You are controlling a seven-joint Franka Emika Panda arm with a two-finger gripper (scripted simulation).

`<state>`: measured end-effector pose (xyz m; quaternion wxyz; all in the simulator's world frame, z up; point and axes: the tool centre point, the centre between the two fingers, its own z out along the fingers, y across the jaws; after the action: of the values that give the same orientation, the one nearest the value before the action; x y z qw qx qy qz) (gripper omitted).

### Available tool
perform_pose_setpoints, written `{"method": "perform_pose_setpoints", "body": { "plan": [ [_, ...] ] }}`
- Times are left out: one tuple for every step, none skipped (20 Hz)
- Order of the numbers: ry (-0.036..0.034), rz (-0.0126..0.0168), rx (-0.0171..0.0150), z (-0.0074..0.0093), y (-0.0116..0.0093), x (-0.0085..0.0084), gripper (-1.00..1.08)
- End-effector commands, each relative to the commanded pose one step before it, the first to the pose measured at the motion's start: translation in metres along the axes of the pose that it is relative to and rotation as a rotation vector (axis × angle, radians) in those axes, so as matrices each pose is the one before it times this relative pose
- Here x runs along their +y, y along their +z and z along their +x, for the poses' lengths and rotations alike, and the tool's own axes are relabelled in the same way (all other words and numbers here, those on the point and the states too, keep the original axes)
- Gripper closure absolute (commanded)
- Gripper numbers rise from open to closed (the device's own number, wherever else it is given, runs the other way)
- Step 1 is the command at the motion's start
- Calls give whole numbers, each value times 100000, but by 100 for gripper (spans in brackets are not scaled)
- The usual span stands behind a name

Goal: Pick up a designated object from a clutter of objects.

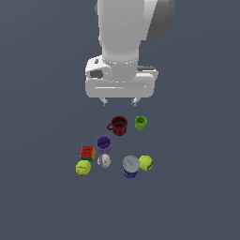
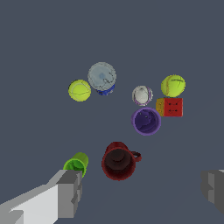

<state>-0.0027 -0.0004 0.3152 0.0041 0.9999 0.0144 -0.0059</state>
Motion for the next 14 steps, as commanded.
{"method": "perform_pose_setpoints", "body": {
  "plan": [
    [0,0,0,0,0,1,-92],
    [-220,-62,70,14,-31,-62,-92],
    [-637,-176,201,40,-91,-176,-92],
    [-1042,-289,330,67,-149,-287,-92],
    [-1442,-401,458,94,-209,-398,-92],
    [-1775,-494,567,118,-260,-491,-92],
    [-1516,-424,486,105,-227,-420,-92],
    [-1079,-303,348,76,-165,-300,-92],
    [-644,-182,208,45,-101,-180,-92],
    [-210,-60,68,14,-35,-60,-92],
    [211,59,-68,-16,32,58,-92],
    [283,85,-90,-12,57,87,-92],
    [37,30,-8,32,61,43,-92],
    [7,48,7,65,103,69,-92]
  ]
}}
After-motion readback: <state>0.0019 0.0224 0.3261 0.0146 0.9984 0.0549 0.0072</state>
